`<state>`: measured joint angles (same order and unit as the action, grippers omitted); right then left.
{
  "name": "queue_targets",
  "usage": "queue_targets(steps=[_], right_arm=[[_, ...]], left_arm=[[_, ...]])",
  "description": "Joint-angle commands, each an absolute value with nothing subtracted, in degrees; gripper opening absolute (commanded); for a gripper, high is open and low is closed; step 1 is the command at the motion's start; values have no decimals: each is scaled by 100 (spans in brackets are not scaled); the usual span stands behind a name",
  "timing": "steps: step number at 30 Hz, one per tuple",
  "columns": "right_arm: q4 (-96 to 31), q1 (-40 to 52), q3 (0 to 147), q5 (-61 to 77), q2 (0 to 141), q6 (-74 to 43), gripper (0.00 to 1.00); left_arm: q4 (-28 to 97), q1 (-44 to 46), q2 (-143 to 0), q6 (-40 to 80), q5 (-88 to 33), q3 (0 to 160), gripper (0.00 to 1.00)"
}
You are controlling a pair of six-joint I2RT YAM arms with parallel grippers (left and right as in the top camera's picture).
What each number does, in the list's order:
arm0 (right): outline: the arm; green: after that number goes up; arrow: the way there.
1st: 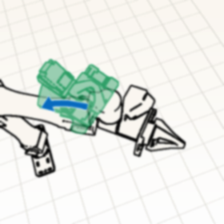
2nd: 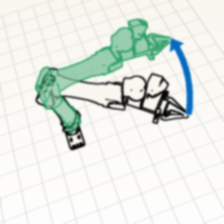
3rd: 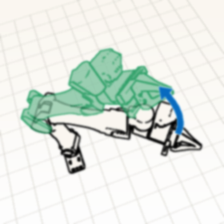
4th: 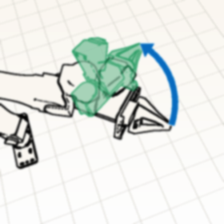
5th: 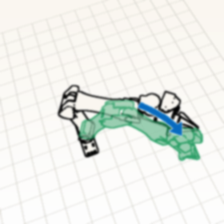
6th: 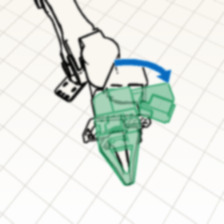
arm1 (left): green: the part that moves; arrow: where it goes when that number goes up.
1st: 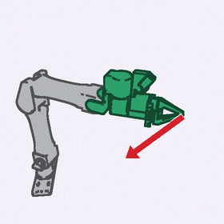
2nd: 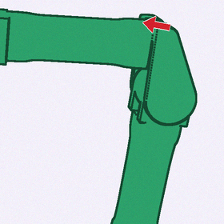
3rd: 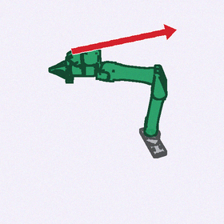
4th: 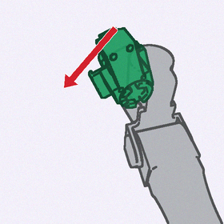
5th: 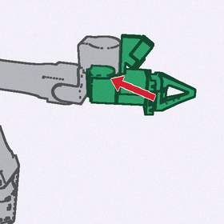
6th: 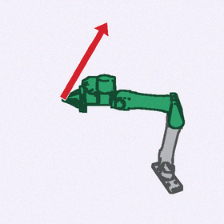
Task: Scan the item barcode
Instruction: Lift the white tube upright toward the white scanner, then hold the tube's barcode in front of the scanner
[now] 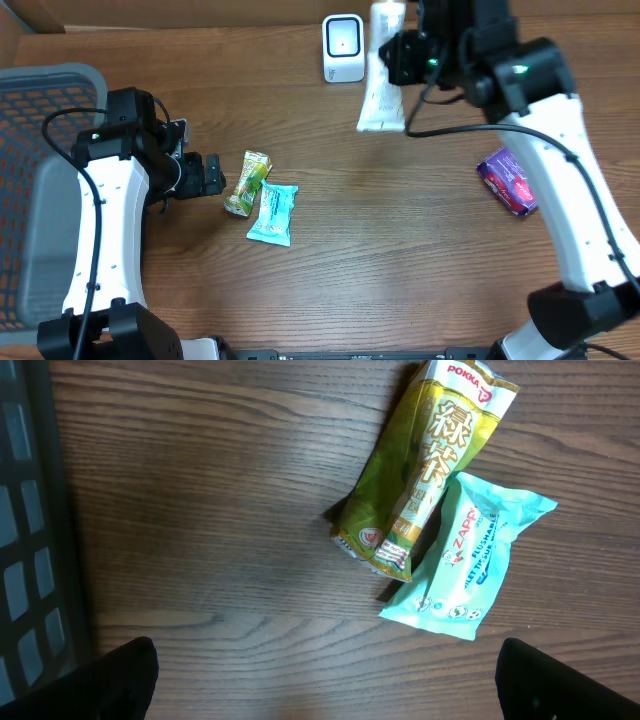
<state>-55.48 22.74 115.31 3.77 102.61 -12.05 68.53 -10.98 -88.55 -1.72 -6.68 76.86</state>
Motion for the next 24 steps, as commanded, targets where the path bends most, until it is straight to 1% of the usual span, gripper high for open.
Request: queue_targets(steps=[1,5,8,14,19,24], right_arm=[[-4943,2657,11738,-2827,10492,-534,4],[-4069,2821,11738,-4202,11065,513,4],[-3404,2862,11738,-4812,11528,1380,4],[-1975,2867,11738,-4899,12350,3205,4],[-1135,2867,11738,-4836,12912,4781,4],[-276,2867,11738,-4727,13493,6014,4]], left_arm=[[6851,-1122,-8888,-261,-705,7723,99],[6851,-1122,-8888,-261,-705,7723,100],[6851,-1122,-8888,-261,-705,7723,100],[6849,-1122,-8888,-261,-705,7723,99],[6851,-1122,-8888,-261,-705,7723,99],[6851,-1122,-8888,-261,-705,7723,100]])
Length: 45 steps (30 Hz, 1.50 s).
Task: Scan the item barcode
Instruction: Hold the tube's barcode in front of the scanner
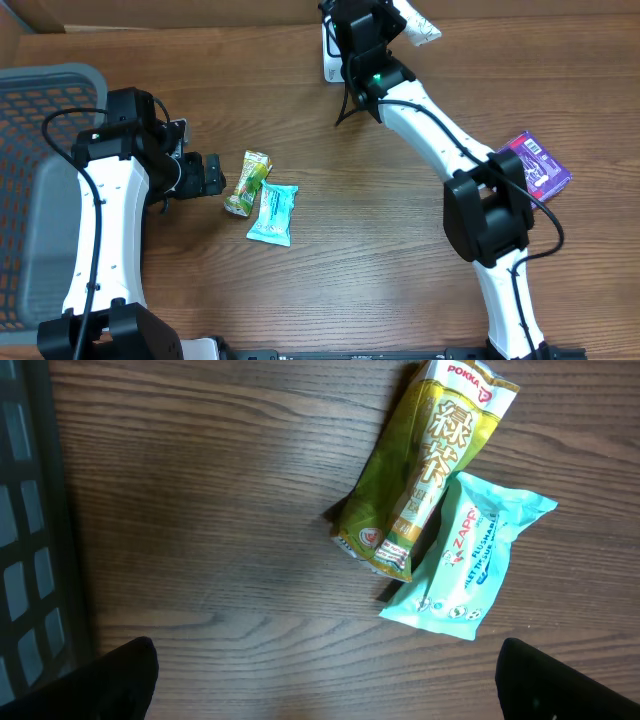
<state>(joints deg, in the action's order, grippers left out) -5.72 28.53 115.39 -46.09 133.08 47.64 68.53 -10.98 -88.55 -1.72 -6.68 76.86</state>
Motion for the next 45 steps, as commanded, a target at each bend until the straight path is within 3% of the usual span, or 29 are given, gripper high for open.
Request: queue_targets(steps=[1,23,45], right_arm=[[-99,2867,11736,-4668,13640,6305,4],[-97,2679,11734,-3277,14062,6499,4],[-329,2744,11725,-3514,13917,6198,4]], left_arm=[[6851,-1122,-8888,-261,-705,7723,100],[6851,-1122,-8888,-261,-705,7723,100],[6851,-1122,-8888,-261,-705,7723,100]])
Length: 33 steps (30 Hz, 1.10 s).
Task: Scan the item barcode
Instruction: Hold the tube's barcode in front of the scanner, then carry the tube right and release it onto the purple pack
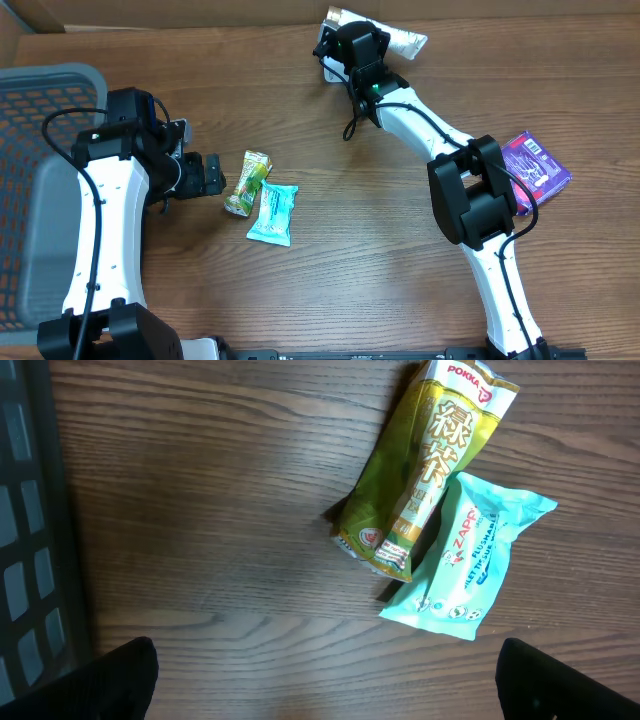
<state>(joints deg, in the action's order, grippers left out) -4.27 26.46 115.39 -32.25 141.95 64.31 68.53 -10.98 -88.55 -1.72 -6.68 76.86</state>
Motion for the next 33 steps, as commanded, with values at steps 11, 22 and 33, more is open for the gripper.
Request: queue_targets(steps=[11,22,33], right_arm=[[-2432,3190,11725,-3122,12403,4856,4],[-5428,2744,11725,180,10473,-353,4],[-7378,325,11102,-99,10232,-4397,4]], left_arm=[[6851,-1122,-8888,-261,-705,7723,99],[6851,-1122,-8888,-261,-705,7723,99],[6849,-1122,-8888,-261,-707,7723,100]])
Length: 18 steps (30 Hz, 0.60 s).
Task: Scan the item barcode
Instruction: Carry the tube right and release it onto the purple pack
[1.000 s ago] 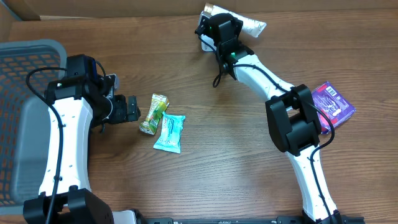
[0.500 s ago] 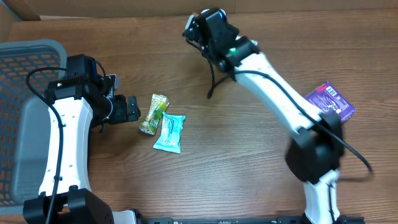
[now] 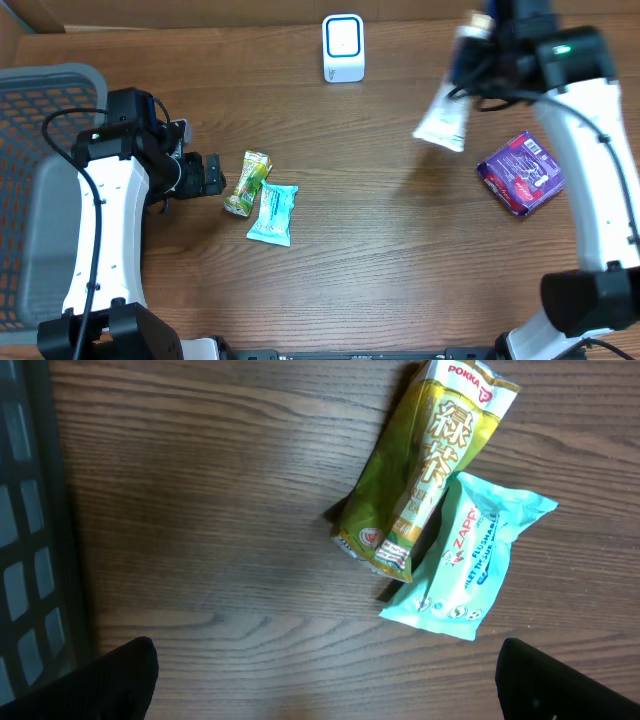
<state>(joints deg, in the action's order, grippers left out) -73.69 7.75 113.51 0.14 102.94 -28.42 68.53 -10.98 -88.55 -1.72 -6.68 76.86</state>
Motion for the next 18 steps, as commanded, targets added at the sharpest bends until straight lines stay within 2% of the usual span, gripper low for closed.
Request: queue_targets(steps=[1,11,18], right_arm=[[-7334,106,10892,-97,10235,-4574,4],[-5564,-1225,8414,272,10235,-5129,4],[-3280,-1778,6984,746,10235,-5380,5]], left_arm=[[6851,-1122,-8888,-261,-705,7723,100],[6851,-1122,-8888,-261,-705,7723,100],[6851,-1122,-8888,-261,-705,7723,99]])
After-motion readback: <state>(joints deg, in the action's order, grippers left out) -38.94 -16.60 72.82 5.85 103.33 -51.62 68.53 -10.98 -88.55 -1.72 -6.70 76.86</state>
